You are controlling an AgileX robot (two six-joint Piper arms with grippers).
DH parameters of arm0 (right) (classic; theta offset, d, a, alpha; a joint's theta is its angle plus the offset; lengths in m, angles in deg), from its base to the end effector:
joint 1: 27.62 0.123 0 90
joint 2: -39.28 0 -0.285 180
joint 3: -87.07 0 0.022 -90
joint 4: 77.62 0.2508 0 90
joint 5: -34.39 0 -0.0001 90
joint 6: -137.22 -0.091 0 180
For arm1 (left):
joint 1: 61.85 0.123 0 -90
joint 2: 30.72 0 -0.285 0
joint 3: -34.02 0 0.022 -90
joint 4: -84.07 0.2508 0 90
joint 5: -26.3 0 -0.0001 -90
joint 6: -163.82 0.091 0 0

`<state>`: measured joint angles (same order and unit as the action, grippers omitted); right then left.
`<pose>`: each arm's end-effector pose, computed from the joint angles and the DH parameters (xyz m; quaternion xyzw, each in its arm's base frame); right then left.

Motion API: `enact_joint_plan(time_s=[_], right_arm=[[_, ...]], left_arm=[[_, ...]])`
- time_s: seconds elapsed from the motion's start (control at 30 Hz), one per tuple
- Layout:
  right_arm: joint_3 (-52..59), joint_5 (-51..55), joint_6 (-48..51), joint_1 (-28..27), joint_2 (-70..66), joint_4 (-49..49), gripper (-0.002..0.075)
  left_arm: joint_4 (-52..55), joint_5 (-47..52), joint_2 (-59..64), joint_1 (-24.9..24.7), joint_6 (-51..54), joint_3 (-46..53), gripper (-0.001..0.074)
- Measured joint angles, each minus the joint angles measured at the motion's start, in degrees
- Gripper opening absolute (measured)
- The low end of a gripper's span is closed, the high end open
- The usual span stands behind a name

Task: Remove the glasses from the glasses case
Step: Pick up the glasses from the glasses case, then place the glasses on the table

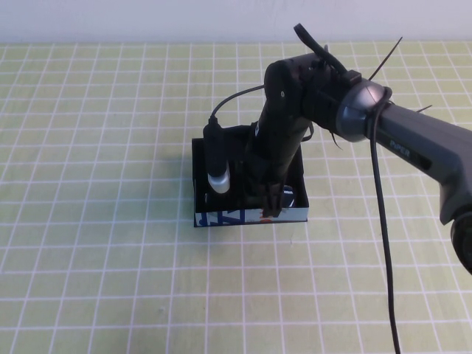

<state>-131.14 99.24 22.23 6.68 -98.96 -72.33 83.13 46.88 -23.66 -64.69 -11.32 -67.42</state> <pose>0.3981 0.2808 0.2033 -0.7457 0.6517 0.0076 0.1384 0.0528 -0.0031 0.1736 0.0493 0.7981 0.0037 0.6004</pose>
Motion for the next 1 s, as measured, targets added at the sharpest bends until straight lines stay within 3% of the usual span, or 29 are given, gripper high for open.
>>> enact_joint_plan(time_s=[0.4, 0.77, 1.0], right_arm=[[-0.1, 3.0, -0.1, 0.0, 0.6, 0.6, 0.0022], [-0.1, 4.8, -8.5, 0.0, 7.8, -0.1, 0.0012], [6.1, 5.3, -27.0, -0.7, 18.4, -2.5, 0.0012]], left_arm=[[0.0, 0.0, 0.0, 0.0, 0.0, 0.0, -0.0004], [0.0, 0.0, 0.0, 0.0, 0.0, 0.0, -0.0004], [0.0, 0.0, 0.0, 0.0, 0.0, 0.0, -0.0004]])
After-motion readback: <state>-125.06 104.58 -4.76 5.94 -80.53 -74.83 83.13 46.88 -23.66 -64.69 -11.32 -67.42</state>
